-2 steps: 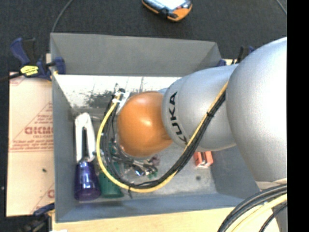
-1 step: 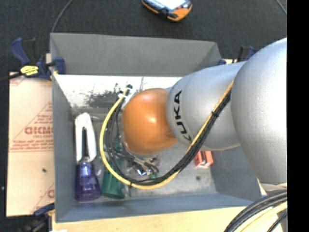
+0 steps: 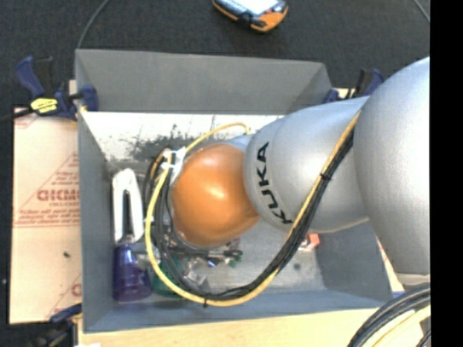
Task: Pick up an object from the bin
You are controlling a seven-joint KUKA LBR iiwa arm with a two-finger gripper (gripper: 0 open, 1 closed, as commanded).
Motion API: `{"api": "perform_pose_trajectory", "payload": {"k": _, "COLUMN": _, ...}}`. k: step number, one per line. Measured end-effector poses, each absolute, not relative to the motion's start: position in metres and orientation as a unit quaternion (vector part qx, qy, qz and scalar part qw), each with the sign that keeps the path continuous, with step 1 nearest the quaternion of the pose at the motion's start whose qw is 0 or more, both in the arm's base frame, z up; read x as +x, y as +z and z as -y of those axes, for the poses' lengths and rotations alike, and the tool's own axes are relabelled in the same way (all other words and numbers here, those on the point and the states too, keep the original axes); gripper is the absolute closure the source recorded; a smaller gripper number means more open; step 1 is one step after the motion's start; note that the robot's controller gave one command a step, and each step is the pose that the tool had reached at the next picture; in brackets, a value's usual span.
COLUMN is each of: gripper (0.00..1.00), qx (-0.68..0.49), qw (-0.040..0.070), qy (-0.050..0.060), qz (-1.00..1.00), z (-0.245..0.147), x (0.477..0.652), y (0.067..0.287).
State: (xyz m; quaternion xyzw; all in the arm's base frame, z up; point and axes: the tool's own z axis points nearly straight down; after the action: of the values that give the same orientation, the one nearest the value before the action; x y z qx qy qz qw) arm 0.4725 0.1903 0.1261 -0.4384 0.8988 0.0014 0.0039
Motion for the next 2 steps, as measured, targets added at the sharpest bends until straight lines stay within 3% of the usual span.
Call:
{"api": "perform_pose_trajectory", "payload": {"k": 1, "gripper": 0.0, "qx": -0.419, "qw": 0.009, "qy": -0.004, "qz": -0.908, "z": -0.173, "x": 0.481, "y": 0.072}}
{"api": "perform_pose_trajectory", "payload": {"k": 2, "gripper": 1.0, "qx": -0.416, "qw": 0.018, "qy": -0.011, "qz": -0.909, "z": -0.193, "x": 0.495, "y": 0.079}}
